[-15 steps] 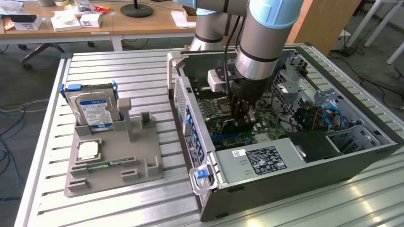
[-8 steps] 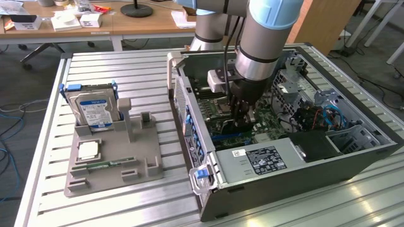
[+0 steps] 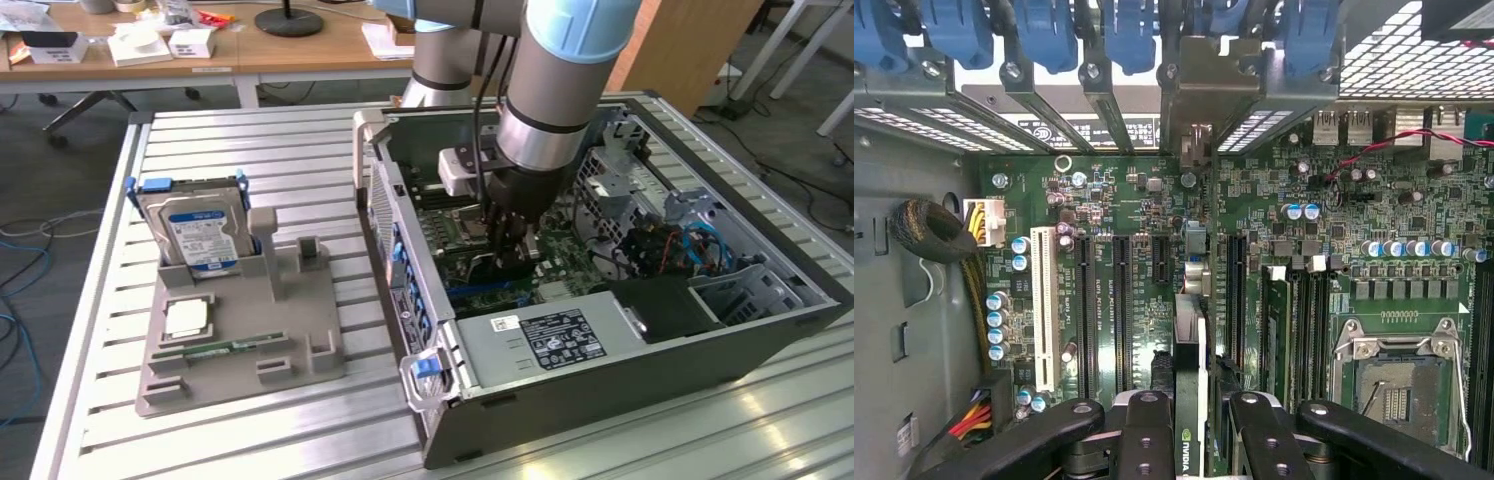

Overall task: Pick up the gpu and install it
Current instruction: 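Insert the gpu into the slot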

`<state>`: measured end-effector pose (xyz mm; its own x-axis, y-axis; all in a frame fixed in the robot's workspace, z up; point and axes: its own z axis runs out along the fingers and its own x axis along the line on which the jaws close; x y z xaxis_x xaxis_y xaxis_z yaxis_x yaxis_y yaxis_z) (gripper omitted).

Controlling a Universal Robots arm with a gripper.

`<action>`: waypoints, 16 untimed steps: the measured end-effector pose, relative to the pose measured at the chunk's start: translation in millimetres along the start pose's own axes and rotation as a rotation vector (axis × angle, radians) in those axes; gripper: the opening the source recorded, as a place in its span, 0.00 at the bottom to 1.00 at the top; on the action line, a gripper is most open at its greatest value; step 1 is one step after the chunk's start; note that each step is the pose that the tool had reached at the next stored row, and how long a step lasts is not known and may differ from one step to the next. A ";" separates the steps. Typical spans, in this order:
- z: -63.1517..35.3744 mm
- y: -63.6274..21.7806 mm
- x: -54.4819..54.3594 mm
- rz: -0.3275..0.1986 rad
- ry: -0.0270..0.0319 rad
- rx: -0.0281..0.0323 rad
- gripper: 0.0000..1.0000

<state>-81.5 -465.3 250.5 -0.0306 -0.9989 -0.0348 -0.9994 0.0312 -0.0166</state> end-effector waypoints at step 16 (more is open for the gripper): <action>-6.7 -0.1 -0.2 0.000 0.0000 0.0000 0.27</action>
<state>-81.5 -465.3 257.3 -0.0305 -0.9989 -0.0348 -0.9994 0.0311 -0.0166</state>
